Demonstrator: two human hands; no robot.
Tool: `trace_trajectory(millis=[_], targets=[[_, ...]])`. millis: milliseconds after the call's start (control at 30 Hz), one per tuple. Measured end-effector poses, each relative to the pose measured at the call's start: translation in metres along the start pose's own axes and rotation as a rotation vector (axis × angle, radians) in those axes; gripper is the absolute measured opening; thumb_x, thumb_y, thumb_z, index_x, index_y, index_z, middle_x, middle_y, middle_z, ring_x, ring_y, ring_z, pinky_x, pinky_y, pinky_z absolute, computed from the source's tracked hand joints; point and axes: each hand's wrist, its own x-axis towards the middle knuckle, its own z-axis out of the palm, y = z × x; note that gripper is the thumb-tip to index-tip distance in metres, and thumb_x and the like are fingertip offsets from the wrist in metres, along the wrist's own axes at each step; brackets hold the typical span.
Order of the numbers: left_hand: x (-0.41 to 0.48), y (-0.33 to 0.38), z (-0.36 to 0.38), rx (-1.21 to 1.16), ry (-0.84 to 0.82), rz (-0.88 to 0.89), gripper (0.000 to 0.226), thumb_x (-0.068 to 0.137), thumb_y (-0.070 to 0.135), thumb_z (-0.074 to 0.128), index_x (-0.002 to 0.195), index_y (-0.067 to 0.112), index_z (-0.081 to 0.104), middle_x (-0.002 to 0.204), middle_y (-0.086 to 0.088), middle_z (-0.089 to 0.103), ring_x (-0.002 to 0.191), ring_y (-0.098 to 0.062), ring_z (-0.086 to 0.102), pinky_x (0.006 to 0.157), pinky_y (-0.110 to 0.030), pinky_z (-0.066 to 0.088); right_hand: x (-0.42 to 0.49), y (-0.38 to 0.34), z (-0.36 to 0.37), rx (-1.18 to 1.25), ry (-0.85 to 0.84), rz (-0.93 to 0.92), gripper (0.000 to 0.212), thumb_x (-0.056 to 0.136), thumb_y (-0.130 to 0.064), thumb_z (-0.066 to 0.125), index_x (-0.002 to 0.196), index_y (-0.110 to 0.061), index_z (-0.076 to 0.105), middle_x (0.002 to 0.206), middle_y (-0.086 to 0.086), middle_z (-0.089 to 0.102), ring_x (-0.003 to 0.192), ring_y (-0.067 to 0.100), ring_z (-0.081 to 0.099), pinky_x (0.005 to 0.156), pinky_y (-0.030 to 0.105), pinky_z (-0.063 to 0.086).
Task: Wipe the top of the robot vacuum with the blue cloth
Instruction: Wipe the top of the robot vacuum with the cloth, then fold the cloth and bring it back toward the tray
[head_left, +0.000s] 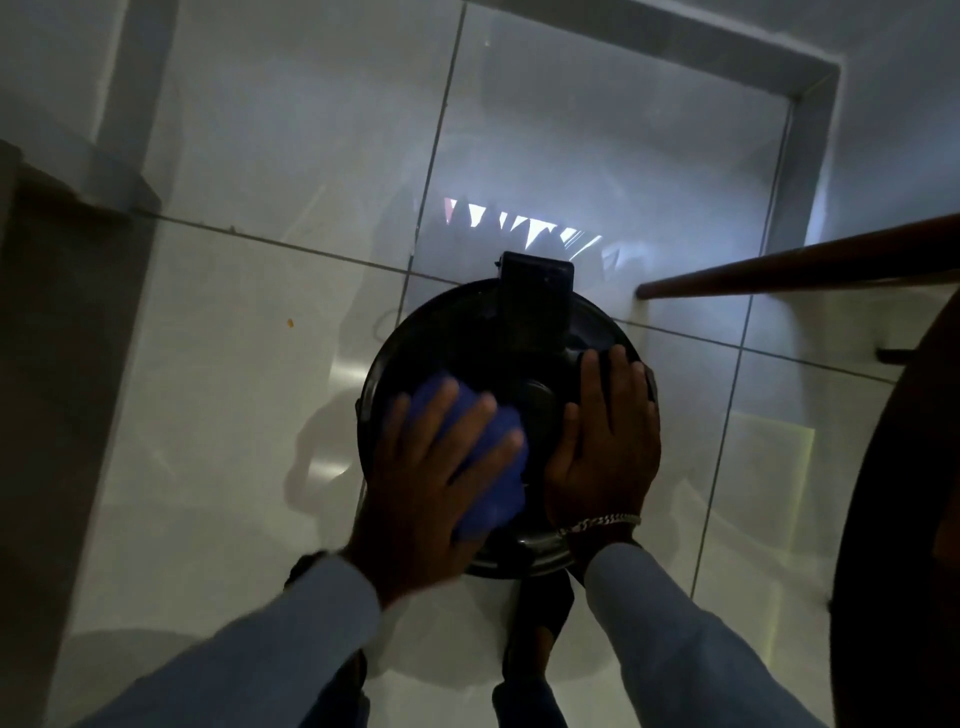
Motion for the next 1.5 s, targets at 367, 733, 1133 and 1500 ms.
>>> trace_trajectory(millis=[367,733,1133,1500], targets=[[0.066,0.004,-0.015,-0.108,0.001,-0.132,0.068,0.082,0.039,0.05,0.147,0.026,0.031,0.156,-0.009,0.033,0.148,-0.033,0.015,0.118,-0.059,0.014,-0.001,0.002,0.001,-0.003,0.017,-0.04,0.05,0.093,-0.027,0.036,0.139,-0.01,0.044,0.148,0.017,0.041,0.14,0.035,0.032,0.109,0.057,0.035],[0.035,-0.018,-0.02,-0.543,0.283,-0.381,0.061,0.088,0.026,0.054,0.142,0.013,0.03,0.148,-0.019,0.037,0.142,-0.027,0.032,0.12,-0.038,0.027,-0.003,0.001,0.003,0.006,0.041,-0.036,0.05,0.093,-0.027,0.037,0.139,-0.011,0.044,0.148,0.016,0.041,0.14,0.034,0.032,0.109,0.058,0.035],[-0.037,0.097,-0.007,-0.697,0.239,-0.569,0.051,0.088,0.037,0.05,0.136,0.049,0.037,0.152,0.006,0.038,0.149,-0.012,0.016,0.122,-0.027,0.014,0.0,0.004,-0.008,0.116,-0.127,-0.016,0.053,0.093,-0.03,0.035,0.144,-0.016,0.034,0.155,0.014,0.029,0.145,0.033,0.02,0.116,0.056,0.022],[0.048,0.188,-0.203,-1.794,0.14,-1.085,0.048,0.082,0.048,0.056,0.114,0.013,0.064,0.112,-0.015,0.072,0.106,-0.031,0.066,0.094,-0.048,0.052,-0.064,-0.055,-0.257,1.004,-0.115,0.424,0.033,0.074,-0.034,0.07,0.105,-0.022,0.069,0.102,-0.004,0.074,0.097,0.014,0.068,0.082,0.033,0.056]])
